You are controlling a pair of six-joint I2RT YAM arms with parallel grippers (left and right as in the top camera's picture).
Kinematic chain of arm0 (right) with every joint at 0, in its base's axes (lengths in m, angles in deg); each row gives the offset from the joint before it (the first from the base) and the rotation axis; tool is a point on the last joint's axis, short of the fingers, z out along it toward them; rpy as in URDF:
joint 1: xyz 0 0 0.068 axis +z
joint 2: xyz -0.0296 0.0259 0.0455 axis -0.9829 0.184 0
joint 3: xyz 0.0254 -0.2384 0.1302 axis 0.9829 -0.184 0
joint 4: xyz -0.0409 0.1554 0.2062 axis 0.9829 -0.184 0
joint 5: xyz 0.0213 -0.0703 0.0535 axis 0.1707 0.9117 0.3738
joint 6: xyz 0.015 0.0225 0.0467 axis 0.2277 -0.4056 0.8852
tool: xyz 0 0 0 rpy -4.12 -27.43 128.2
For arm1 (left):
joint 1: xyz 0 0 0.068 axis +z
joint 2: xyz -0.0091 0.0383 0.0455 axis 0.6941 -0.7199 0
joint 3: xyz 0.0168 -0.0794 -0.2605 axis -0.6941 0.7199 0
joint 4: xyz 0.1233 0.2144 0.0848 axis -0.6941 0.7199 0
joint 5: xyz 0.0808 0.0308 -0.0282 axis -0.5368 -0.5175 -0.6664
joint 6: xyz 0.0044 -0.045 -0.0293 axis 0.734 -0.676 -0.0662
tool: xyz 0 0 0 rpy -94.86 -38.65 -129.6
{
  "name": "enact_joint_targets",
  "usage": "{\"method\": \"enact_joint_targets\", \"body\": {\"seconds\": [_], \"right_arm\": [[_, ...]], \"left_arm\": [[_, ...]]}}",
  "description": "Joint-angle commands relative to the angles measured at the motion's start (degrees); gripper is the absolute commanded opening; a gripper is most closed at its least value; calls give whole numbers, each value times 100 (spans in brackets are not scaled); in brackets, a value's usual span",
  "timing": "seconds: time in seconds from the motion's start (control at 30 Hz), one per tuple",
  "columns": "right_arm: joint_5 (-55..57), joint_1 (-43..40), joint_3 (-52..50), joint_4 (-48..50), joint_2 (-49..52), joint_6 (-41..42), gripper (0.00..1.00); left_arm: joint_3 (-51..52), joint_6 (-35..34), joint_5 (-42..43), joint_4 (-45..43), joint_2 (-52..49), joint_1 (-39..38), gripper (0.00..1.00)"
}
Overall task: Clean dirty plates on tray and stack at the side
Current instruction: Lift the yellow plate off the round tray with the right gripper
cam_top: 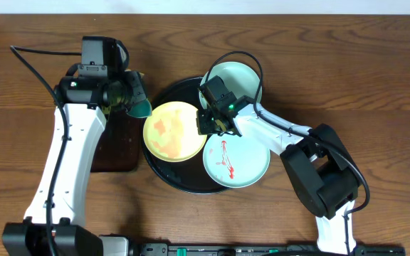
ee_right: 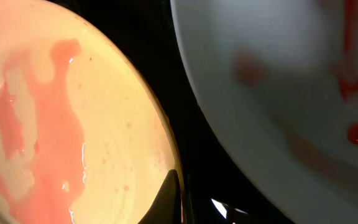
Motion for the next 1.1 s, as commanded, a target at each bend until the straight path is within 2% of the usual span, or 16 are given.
{"method": "enact_joint_targets", "body": {"seconds": [0.0, 0.37, 0.63, 0.83, 1.07], "right_arm": [[20, 101, -50, -81, 345, 72, 1], [-503, 63, 9, -46, 323, 138, 1], [-483, 4, 92, -219, -726, -173, 1], [243, 13, 92, -732, -1423, -348, 1], [2439, 98, 92, -1189, -1939, -1003, 1]], "left_arm": [[17, 251, -66, 4, -44, 24, 7], [17, 249, -658, -59, -83, 24, 7], [17, 245, -787, -61, -85, 24, 8], [17, 245, -804, -59, -85, 24, 7], [17, 247, -807, -59, -85, 24, 7]]}}
